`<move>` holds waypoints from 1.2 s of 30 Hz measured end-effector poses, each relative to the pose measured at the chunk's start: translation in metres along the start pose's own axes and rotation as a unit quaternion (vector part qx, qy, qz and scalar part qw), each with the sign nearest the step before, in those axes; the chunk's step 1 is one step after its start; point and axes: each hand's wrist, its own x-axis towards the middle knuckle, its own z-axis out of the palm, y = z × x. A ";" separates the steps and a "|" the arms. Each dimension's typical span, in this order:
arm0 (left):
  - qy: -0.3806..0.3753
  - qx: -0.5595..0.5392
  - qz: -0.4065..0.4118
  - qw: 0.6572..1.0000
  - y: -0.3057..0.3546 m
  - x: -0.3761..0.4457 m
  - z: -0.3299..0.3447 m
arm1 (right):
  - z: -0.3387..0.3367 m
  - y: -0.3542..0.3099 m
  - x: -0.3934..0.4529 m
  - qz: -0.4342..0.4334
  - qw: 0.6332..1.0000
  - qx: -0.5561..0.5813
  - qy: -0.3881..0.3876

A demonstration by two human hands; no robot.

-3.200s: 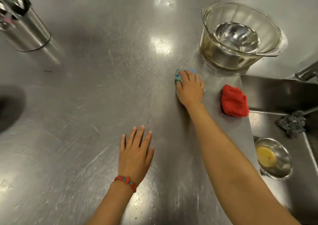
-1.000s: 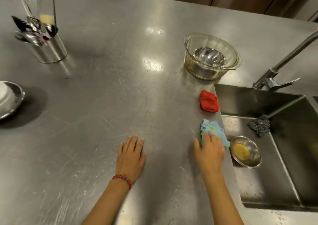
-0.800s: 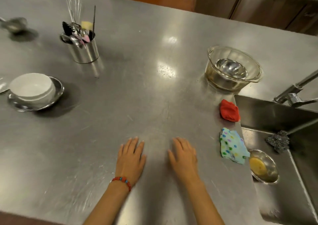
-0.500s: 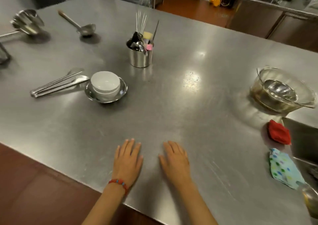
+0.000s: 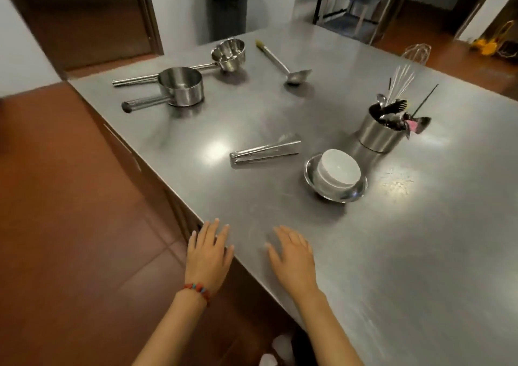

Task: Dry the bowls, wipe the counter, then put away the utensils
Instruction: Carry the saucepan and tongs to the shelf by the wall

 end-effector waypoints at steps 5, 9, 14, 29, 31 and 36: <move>0.015 -0.011 -0.018 1.000 -0.042 0.037 -0.005 | 0.015 -0.030 0.049 -0.008 1.000 0.018 -0.004; -0.011 -0.003 -0.006 1.000 -0.065 0.089 -0.003 | 0.026 -0.038 0.098 0.020 1.000 0.017 -0.005; -0.017 -0.006 0.006 1.000 -0.084 0.161 -0.011 | 0.037 -0.049 0.164 0.078 0.993 0.088 -0.004; -0.043 -0.051 0.135 0.989 -0.148 0.313 -0.018 | 0.056 -0.095 0.293 0.404 0.711 0.532 0.219; -0.063 -0.059 0.164 0.983 -0.156 0.329 -0.021 | 0.060 -0.101 0.304 0.428 0.680 0.545 0.242; -0.038 -0.066 0.240 0.968 -0.177 0.354 -0.026 | 0.064 -0.123 0.323 0.454 0.606 0.586 0.290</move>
